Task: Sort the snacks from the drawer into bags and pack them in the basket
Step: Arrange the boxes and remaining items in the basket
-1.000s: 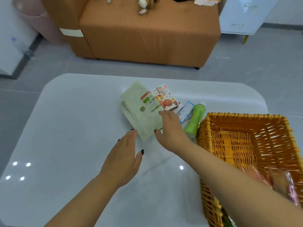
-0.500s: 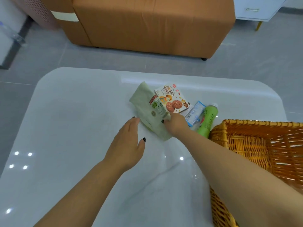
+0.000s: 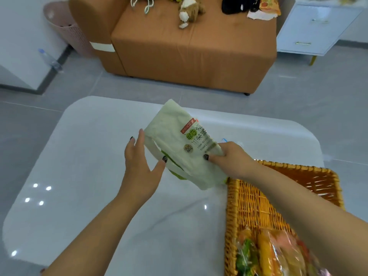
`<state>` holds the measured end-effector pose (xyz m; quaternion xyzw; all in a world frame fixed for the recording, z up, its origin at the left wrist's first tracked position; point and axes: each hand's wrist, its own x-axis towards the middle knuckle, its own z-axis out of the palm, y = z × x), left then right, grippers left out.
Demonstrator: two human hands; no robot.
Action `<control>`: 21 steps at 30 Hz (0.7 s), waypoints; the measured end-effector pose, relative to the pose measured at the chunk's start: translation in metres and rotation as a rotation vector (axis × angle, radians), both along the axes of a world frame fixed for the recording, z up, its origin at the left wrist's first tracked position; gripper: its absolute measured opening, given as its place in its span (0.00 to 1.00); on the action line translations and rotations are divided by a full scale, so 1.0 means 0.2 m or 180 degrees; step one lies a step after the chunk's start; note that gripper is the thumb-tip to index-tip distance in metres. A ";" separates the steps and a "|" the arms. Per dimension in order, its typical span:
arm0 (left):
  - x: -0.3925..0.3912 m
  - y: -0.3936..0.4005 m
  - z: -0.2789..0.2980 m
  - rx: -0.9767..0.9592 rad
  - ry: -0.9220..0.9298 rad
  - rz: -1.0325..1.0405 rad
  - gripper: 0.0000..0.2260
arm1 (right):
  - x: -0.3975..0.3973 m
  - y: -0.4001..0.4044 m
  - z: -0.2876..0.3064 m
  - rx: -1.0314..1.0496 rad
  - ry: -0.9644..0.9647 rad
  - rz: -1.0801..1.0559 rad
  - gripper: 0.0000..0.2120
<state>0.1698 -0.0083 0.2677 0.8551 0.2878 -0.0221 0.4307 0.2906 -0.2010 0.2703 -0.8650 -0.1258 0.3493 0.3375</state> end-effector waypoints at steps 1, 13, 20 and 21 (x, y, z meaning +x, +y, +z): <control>0.00 -0.06 0.03 -0.0169 -0.0033 0.0184 0.42 | 0.00 -0.09 0.06 0.0027 -0.0008 0.0081 0.09; 0.20 -0.94 0.08 -0.0974 -0.0113 -0.0287 0.36 | 0.15 -1.10 0.30 -0.0979 -0.0348 0.1096 0.13; 0.21 -1.10 -0.07 -0.0318 0.0478 -0.0803 0.18 | 0.11 -1.34 0.08 -0.1452 -0.0436 0.1371 0.08; 0.21 -1.10 -0.09 -0.0242 0.0531 -0.0809 0.17 | 0.10 -1.34 0.03 -0.1422 -0.0457 0.1371 0.07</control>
